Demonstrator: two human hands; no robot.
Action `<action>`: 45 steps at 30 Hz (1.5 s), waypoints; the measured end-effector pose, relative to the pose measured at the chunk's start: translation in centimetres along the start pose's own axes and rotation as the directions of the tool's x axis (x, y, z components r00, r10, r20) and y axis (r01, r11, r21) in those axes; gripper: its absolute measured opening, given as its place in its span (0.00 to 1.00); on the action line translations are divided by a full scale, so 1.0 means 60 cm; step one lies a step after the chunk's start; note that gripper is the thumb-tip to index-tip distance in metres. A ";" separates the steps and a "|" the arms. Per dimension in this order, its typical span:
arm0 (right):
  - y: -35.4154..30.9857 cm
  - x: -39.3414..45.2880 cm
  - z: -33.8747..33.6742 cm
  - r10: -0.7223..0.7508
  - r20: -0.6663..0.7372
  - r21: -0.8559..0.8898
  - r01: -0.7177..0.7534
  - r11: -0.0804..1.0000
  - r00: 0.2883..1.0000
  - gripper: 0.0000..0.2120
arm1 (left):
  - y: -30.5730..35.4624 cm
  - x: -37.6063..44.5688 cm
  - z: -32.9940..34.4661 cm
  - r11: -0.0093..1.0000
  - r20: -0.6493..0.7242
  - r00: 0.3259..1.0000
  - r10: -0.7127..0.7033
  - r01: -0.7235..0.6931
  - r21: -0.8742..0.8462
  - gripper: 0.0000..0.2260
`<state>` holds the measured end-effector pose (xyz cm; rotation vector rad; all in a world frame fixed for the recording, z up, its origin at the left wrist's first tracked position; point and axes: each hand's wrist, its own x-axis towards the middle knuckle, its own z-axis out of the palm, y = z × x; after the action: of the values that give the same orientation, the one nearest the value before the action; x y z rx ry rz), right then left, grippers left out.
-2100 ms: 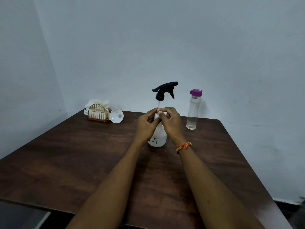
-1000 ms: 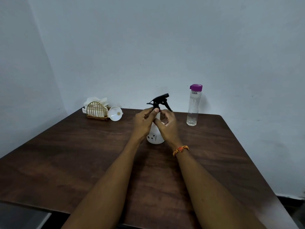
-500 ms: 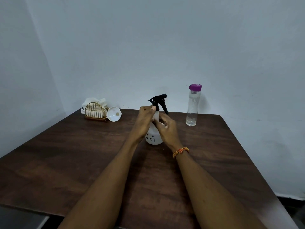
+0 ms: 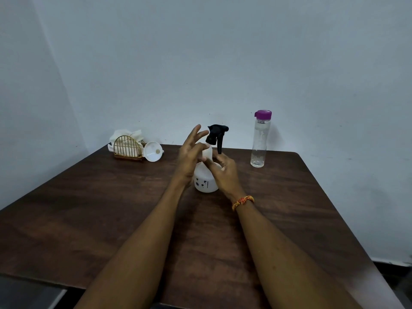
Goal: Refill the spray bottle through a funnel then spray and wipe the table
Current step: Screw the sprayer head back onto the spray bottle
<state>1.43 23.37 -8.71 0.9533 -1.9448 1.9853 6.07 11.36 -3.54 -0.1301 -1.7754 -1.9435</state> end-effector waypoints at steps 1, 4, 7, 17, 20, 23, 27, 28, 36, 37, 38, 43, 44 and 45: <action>0.000 0.000 0.002 0.007 0.008 0.005 -0.007 1.000 1.000 0.12 | 0.001 0.003 0.001 1.000 0.008 1.000 0.008 -0.008 -0.003 0.29; 0.002 0.000 0.004 0.025 0.013 0.024 -0.026 0.999 1.000 0.12 | -0.003 0.009 0.002 1.000 0.051 0.999 0.009 -0.008 -0.016 0.27; -0.003 -0.001 0.004 0.031 0.017 0.035 -0.032 0.999 0.999 0.12 | -0.011 0.014 0.001 0.999 0.092 0.995 0.030 -0.029 -0.017 0.23; -0.002 0.002 0.001 -0.038 0.032 -0.008 0.039 0.999 0.999 0.09 | -0.021 -0.003 -0.008 0.998 -0.169 0.984 0.056 -0.052 0.026 0.13; -0.001 0.004 0.003 -0.016 0.030 -0.012 0.017 1.000 0.999 0.10 | -0.025 -0.005 -0.007 0.993 -0.154 0.983 0.101 -0.091 0.069 0.13; -0.002 0.004 0.003 0.008 0.036 -0.009 -0.007 1.000 0.999 0.13 | -0.026 -0.003 -0.009 0.977 -0.116 0.983 0.141 -0.120 0.177 0.14; -0.001 0.002 0.004 0.029 0.036 0.044 -0.031 0.999 0.999 0.12 | -0.028 0.001 -0.017 0.928 -0.046 0.978 0.203 -0.177 0.326 0.15; 0.001 0.002 0.004 0.022 0.035 0.045 -0.023 0.999 0.999 0.13 | -0.029 0.001 -0.018 0.924 -0.026 0.979 0.203 -0.183 0.335 0.15; 0.005 0.003 0.004 -0.006 0.030 -0.016 0.007 1.000 1.000 0.11 | -0.036 -0.006 -0.015 0.998 -0.058 0.998 0.004 -0.001 0.057 0.17; 0.005 0.003 0.004 -0.007 0.035 -0.014 0.007 1.000 0.999 0.11 | -0.036 -0.006 -0.015 0.998 -0.054 0.998 0.006 -0.002 0.068 0.17; 0.005 0.003 0.004 -0.009 0.043 -0.012 0.010 1.000 0.999 0.12 | -0.034 -0.007 -0.013 0.996 -0.046 0.999 0.021 -0.016 0.090 0.17; 0.004 0.005 0.003 -0.020 0.058 -0.017 0.021 1.000 0.998 0.12 | -0.038 -0.006 -0.005 0.983 -0.154 0.979 0.133 -0.110 0.146 0.09; 0.003 0.005 0.002 -0.029 0.058 -0.018 0.030 0.999 0.998 0.11 | -0.039 -0.005 -0.005 0.984 -0.167 0.977 0.133 -0.110 0.140 0.08; 0.003 0.005 0.001 -0.044 0.062 -0.019 0.045 0.999 0.997 0.11 | -0.040 -0.003 -0.006 0.987 -0.166 0.979 0.118 -0.097 0.131 0.08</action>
<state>1.12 23.19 -8.72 1.0547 -1.9536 1.9305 5.30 11.14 -5.81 -0.0136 -1.7300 -1.7109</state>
